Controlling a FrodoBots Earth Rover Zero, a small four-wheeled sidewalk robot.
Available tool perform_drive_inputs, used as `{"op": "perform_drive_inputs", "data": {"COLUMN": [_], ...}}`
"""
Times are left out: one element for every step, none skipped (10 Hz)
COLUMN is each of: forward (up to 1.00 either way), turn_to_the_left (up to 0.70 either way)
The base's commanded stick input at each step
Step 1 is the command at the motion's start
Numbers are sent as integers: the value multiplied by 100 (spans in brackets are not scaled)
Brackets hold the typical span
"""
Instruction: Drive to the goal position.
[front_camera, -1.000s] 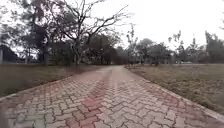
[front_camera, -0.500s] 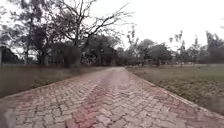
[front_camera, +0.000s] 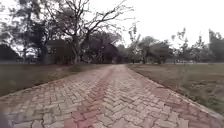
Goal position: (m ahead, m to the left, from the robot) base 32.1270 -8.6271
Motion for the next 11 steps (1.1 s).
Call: {"op": "perform_drive_inputs", "data": {"forward": [70, 70, 70, 70, 70, 70, 70, 70, 70, 70, 70], "turn_to_the_left": [0, 0, 0, 0, 0, 0, 0, 0, 0, 0, 0]}}
